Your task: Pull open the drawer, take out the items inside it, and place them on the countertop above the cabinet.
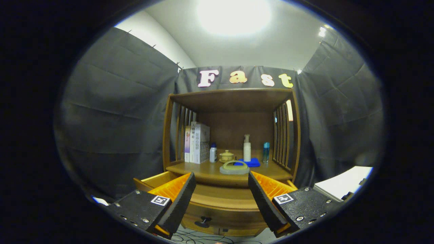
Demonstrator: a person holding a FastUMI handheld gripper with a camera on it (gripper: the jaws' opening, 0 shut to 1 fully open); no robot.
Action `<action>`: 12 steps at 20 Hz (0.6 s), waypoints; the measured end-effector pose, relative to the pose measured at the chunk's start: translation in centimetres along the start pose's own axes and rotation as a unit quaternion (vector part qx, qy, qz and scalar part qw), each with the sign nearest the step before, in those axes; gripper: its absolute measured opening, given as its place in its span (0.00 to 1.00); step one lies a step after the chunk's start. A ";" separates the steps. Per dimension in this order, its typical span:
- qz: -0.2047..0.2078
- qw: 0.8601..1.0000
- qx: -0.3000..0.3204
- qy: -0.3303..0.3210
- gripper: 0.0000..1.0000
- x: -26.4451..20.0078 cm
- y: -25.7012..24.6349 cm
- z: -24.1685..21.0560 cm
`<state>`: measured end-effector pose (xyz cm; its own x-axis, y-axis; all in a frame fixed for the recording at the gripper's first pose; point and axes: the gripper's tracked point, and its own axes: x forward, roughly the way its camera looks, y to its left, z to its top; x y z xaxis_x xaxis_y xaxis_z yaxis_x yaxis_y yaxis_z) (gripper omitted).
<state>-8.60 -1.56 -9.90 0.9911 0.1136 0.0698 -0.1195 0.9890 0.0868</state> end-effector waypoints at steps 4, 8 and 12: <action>-0.013 0.998 -0.031 0.044 0.96 1.3 2.9 -4.6; -0.039 0.995 -0.026 0.087 0.95 3.0 4.1 -8.9; -0.066 0.992 -0.050 0.092 0.95 4.2 4.3 -10.4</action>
<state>-4.34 4.21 -19.62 0.9928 -0.0108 -0.1197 0.0088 0.9998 -0.0169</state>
